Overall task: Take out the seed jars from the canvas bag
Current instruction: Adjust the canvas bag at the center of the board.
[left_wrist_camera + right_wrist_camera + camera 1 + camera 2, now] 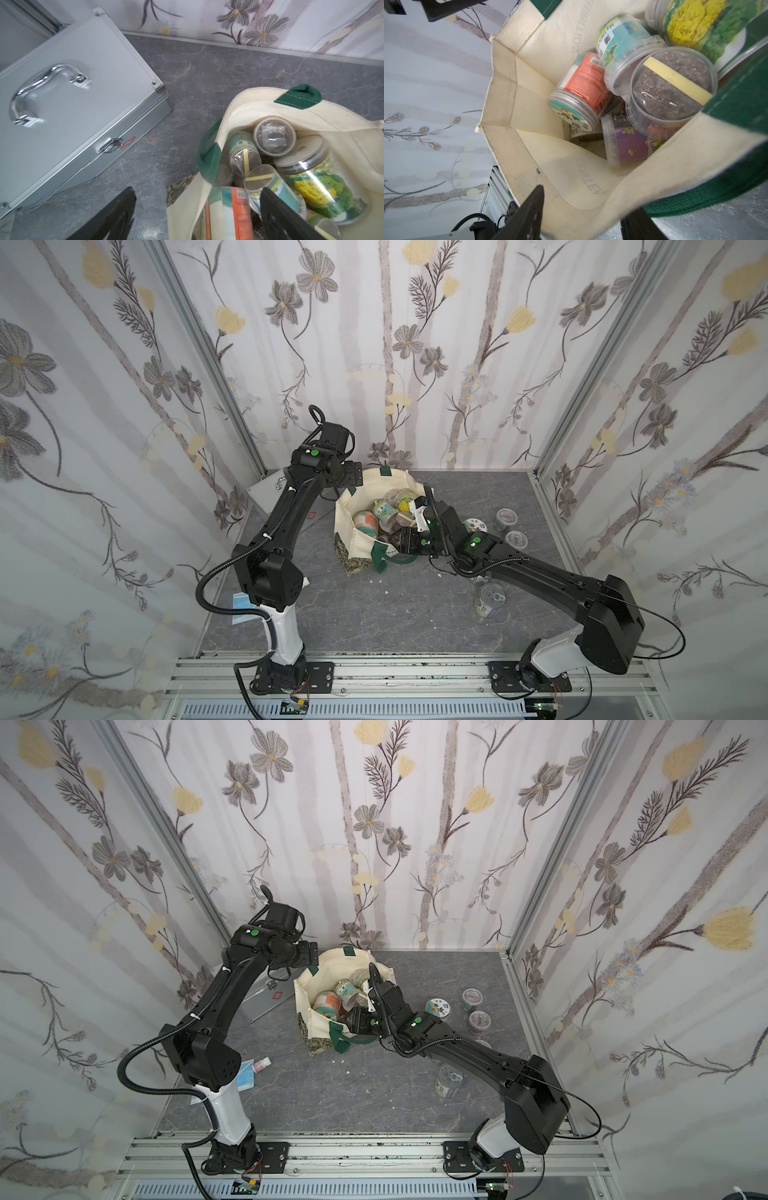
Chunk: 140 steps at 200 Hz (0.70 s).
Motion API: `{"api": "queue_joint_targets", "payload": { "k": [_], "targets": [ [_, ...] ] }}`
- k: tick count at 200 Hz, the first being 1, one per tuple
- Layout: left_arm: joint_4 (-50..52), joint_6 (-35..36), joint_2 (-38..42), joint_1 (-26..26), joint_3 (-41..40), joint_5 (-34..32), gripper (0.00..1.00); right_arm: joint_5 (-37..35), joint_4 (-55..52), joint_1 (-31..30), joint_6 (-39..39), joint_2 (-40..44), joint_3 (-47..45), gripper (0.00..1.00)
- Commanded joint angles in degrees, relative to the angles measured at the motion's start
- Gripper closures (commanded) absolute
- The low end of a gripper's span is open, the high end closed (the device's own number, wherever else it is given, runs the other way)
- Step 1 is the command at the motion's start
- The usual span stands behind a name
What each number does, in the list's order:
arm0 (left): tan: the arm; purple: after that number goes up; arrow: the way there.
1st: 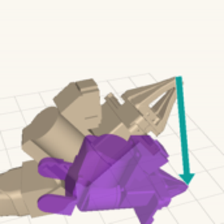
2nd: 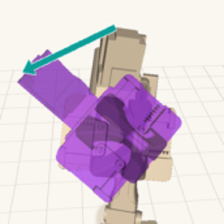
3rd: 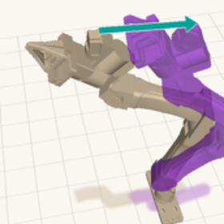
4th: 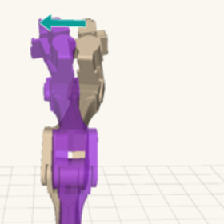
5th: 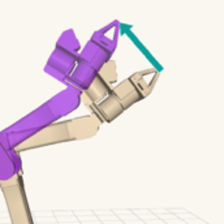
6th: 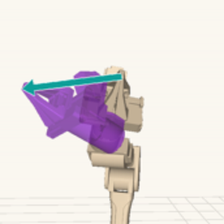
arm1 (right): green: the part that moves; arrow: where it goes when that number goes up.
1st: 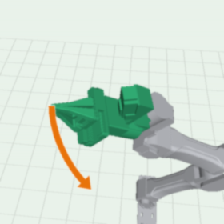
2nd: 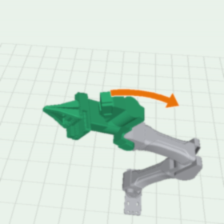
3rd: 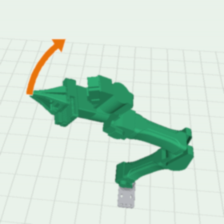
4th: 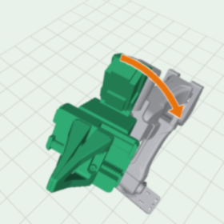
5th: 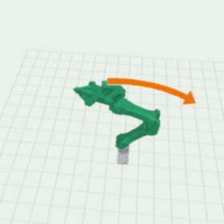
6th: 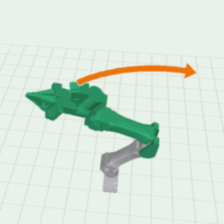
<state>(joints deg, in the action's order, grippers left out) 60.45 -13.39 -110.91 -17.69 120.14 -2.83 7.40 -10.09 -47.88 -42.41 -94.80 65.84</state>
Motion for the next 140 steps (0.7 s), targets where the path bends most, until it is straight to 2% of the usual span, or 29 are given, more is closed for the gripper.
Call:
{"api": "queue_joint_targets", "payload": {
  "k": [1, 19, 43, 61, 88, 140],
  "targets": [
    [4.43, 1.89, -2.07, 0.04, 1.27, 2.10, 0.15, -1.98, -1.96, 0.02, 0.00, -0.75, 1.47, 0.58],
    [3.36, 1.38, -0.78, -0.23, -1.30, 4.37, 0.31, -2.95, -4.09, 0.42, 1.26, -0.85, 3.30, 0.72],
    [0.97, -0.04, 3.35, -0.59, -7.15, 6.60, 0.70, -4.90, -7.10, 1.36, 2.99, -0.52, 4.98, 0.86],
    [-0.11, -1.31, 6.95, -1.31, -11.64, 8.06, 0.90, -5.28, -8.35, 2.98, 3.77, 0.35, 4.92, 0.91],
    [-2.74, -3.53, 14.20, -3.26, -19.19, 8.95, 0.99, -6.42, -10.74, 5.47, 5.22, 2.19, 4.44, 0.94],
    [-8.45, -9.18, 26.97, -6.54, -32.39, 11.05, 0.99, -4.87, -10.55, 5.34, 5.78, 6.74, -0.49, 1.00]
  ]
}}
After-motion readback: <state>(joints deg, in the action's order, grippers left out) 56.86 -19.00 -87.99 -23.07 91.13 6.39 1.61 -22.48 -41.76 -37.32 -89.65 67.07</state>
